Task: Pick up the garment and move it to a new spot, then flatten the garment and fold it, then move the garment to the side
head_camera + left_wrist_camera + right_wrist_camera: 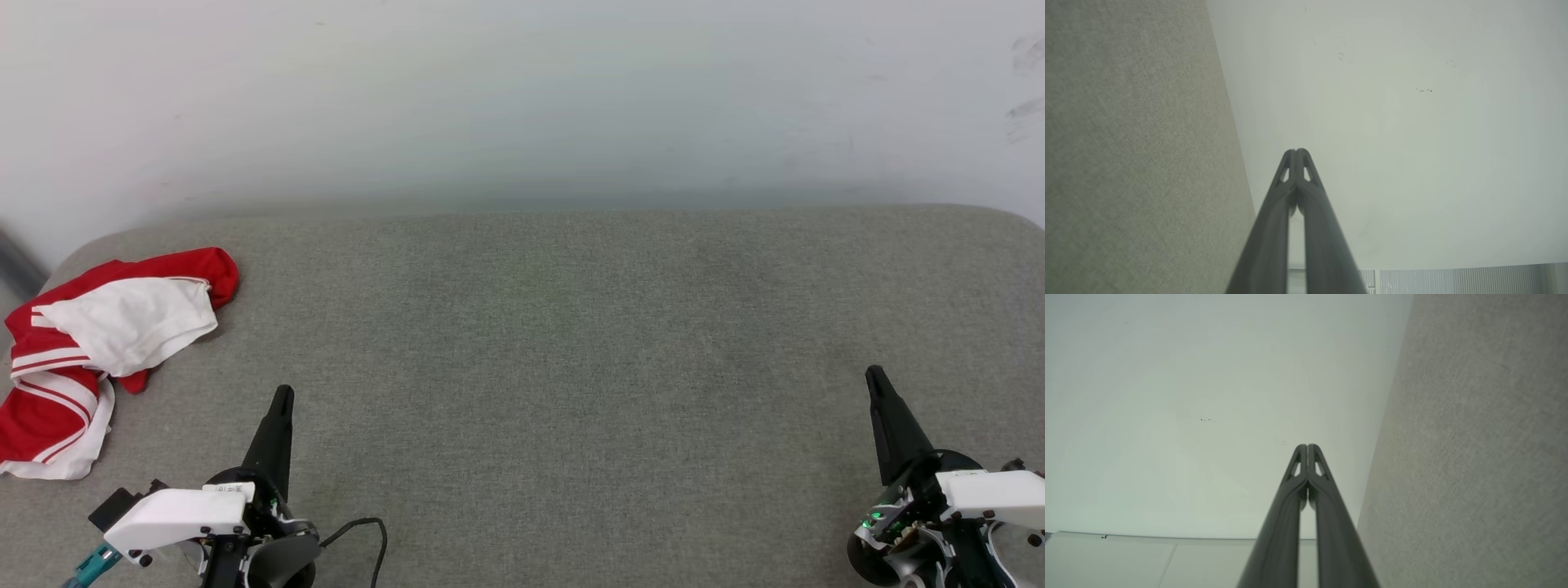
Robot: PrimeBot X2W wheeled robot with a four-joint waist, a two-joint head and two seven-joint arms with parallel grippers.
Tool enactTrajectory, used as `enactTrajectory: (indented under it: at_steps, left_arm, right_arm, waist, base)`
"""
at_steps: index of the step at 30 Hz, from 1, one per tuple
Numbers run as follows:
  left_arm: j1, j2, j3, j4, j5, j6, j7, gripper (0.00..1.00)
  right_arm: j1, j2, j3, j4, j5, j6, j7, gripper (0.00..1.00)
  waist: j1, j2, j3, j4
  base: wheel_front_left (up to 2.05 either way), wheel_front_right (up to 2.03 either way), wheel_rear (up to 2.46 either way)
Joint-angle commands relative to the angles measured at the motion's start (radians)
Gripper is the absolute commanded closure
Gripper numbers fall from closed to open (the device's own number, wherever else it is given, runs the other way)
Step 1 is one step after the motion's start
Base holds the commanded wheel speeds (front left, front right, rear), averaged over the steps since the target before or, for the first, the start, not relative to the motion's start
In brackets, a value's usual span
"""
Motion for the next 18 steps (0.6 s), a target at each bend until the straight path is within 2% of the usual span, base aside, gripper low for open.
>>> enactTrajectory:
  at_steps: [1,18]
  left_arm:
    - [-0.008,-0.002,0.004,0.0,0.003,-0.003,0.003,1.0]
    - [-0.008,-0.002,0.004,0.0,0.003,-0.003,0.003,1.0]
  right_arm:
    - [-0.011,0.004,0.0,0.001,-0.005,0.0,0.001,1.0]
    - [-0.011,0.004,0.0,0.001,-0.005,0.0,0.001,1.0]
  waist:
    - [0.0,0.0,0.0,0.0]
    - [0.0,0.0,0.0,0.0]
  base:
    - [0.0,0.0,0.0]
    - [0.0,0.0,0.0]
